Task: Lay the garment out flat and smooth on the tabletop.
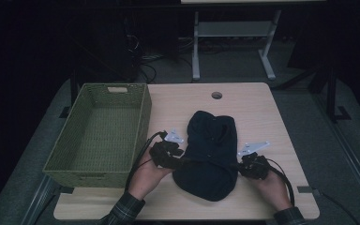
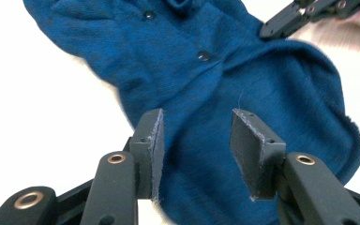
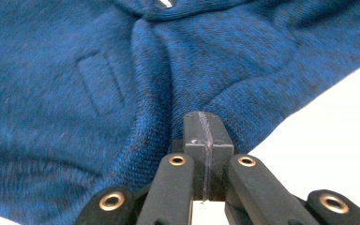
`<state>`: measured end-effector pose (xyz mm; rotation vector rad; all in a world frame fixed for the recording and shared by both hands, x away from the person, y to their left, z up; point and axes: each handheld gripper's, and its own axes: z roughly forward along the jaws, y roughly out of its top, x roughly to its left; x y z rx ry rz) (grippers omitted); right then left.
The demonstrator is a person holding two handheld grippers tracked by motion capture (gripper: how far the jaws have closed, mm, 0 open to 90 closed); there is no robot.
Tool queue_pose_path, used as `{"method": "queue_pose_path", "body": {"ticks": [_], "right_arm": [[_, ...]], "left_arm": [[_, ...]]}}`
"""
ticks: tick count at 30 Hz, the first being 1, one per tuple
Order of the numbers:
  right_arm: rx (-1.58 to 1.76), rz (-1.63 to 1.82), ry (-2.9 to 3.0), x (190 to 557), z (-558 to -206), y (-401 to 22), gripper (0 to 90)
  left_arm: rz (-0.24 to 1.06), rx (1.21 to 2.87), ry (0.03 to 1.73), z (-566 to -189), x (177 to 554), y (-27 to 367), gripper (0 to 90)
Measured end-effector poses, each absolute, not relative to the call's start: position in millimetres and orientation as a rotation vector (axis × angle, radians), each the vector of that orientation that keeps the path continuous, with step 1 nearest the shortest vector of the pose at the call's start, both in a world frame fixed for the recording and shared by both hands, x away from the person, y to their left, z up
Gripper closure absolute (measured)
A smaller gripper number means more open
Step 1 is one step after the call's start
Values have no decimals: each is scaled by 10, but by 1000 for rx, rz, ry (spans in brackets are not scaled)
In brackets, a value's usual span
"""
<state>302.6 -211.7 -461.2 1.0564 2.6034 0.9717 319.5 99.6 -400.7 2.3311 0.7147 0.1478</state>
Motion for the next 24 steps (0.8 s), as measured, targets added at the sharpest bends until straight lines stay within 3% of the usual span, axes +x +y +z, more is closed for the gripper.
{"method": "queue_pose_path", "body": {"ticks": [7, 16, 24], "right_arm": [[1106, 937, 2560, 3092, -4609, -2348, 899], [1109, 997, 2514, 3123, -4518, -2407, 899], [1091, 1037, 2466, 3283, -4476, -2362, 900]], "left_arm": [[133, 2337, 704, -4067, 3209, 967, 613], [129, 2329, 663, -4120, 3260, 873, 899], [150, 2327, 629, -4144, 3452, 591, 899]]}}
